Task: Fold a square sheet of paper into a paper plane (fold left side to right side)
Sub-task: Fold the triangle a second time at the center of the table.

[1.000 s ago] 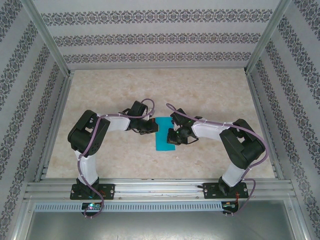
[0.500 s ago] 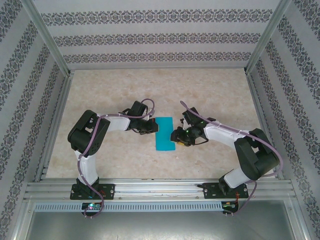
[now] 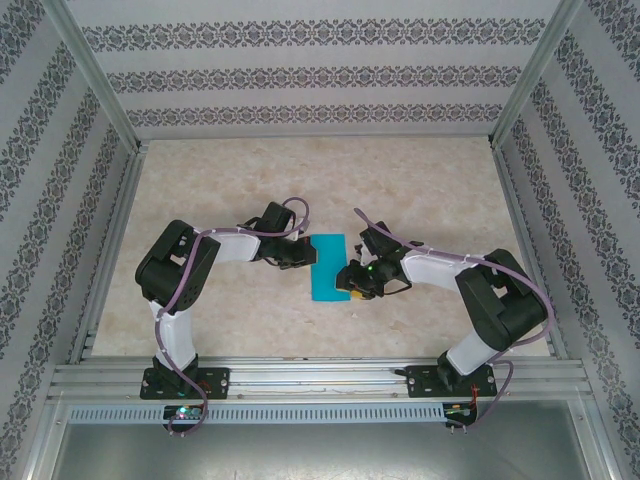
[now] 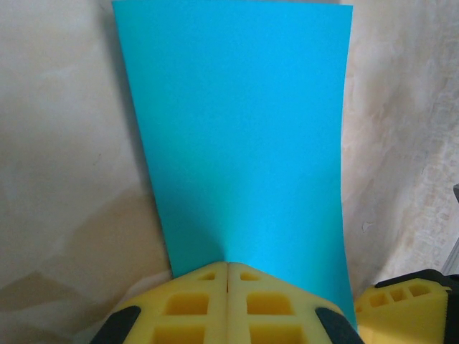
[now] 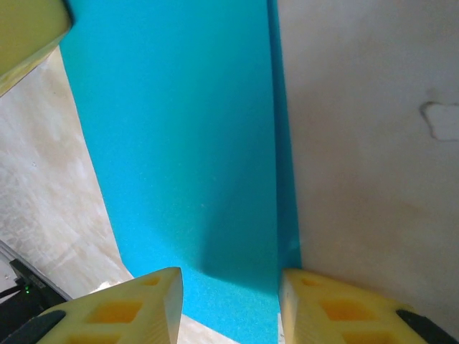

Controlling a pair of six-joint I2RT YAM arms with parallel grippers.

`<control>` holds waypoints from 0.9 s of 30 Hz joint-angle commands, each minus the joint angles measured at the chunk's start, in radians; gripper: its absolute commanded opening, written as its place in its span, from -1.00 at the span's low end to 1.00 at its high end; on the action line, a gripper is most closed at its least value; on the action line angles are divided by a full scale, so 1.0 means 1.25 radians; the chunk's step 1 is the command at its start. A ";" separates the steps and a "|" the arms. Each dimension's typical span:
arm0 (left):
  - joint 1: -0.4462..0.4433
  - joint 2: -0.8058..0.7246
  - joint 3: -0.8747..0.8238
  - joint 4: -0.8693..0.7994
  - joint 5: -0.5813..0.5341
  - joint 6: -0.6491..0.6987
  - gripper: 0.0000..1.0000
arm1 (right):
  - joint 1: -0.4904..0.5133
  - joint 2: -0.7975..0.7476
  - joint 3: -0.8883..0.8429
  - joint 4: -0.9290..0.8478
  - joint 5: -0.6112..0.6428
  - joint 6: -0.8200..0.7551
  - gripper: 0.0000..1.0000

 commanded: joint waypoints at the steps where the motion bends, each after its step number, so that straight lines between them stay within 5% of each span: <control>1: -0.008 0.015 -0.030 -0.050 -0.029 0.012 -0.95 | 0.008 0.009 -0.008 0.034 -0.014 0.016 -0.23; 27: -0.008 0.005 -0.042 -0.028 -0.012 0.021 -0.95 | -0.104 0.104 0.086 0.120 -0.045 -0.044 -0.46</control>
